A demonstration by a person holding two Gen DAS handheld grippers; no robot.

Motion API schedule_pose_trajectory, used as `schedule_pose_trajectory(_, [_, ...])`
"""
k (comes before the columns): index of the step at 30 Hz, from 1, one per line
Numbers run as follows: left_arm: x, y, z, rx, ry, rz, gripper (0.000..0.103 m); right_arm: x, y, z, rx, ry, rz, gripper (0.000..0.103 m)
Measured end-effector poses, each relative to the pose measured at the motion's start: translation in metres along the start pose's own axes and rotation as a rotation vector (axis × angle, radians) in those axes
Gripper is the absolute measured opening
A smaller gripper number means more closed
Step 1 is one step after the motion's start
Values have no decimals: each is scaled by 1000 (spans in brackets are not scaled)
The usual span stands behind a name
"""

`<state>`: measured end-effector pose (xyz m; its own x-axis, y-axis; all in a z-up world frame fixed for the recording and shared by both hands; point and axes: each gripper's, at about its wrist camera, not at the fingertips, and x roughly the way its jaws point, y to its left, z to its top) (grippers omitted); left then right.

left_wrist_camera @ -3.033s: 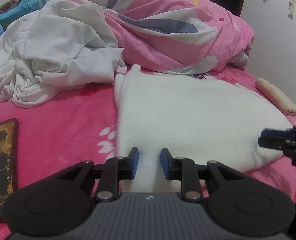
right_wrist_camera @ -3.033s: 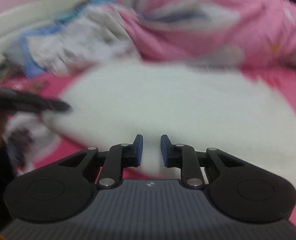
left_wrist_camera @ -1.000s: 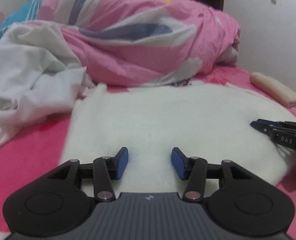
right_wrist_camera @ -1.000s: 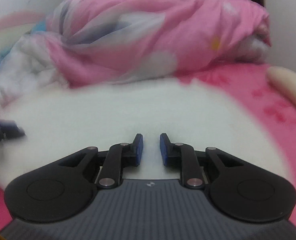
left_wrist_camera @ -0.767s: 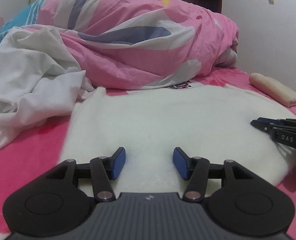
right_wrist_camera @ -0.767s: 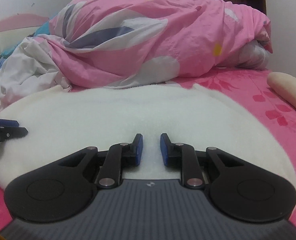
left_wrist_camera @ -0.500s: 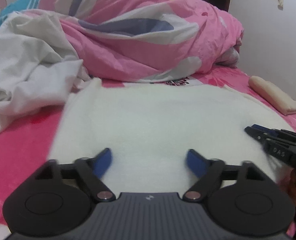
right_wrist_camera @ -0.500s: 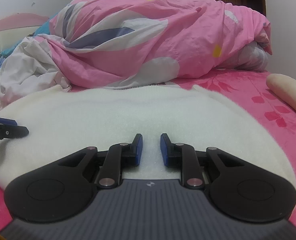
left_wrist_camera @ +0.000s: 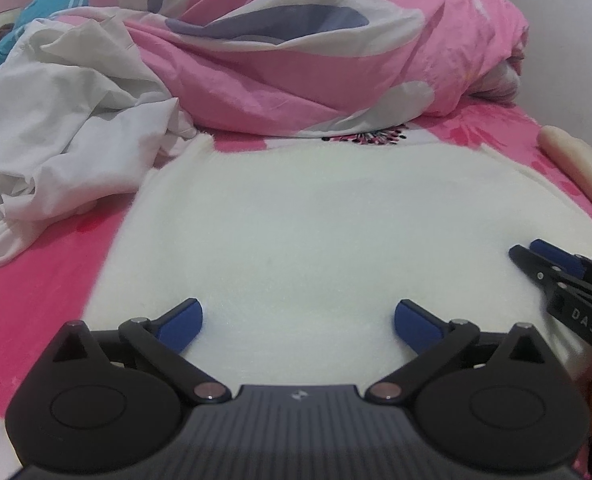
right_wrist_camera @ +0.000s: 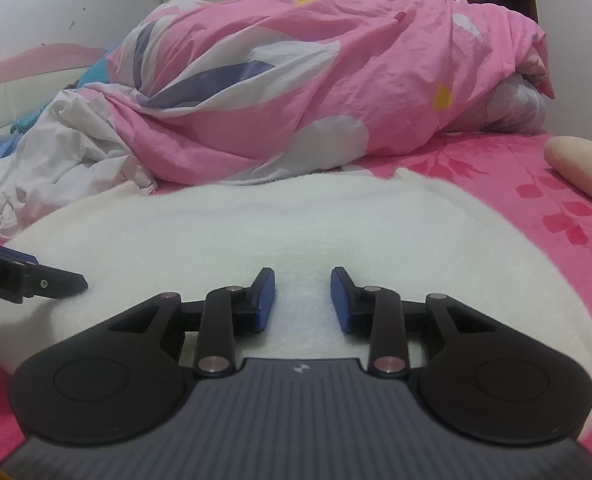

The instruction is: Fold clothes

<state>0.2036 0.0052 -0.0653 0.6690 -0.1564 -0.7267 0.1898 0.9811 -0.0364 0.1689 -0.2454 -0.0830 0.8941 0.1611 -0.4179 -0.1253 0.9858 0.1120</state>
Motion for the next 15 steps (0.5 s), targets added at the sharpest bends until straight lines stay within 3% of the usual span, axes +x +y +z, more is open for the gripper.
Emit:
schedule_pose_trajectory(1, [0, -1, 1, -1, 4, 7, 103, 0, 0, 0, 1, -1, 5, 34])
schedule_pose_trajectory(5, [1, -5, 1, -7, 10, 30, 103, -1, 4, -1, -22, -2, 40, 59])
schedule_pose_trajectory(15, [0, -11, 1, -12, 17, 71, 103, -1, 9, -1, -56, -3, 31, 69])
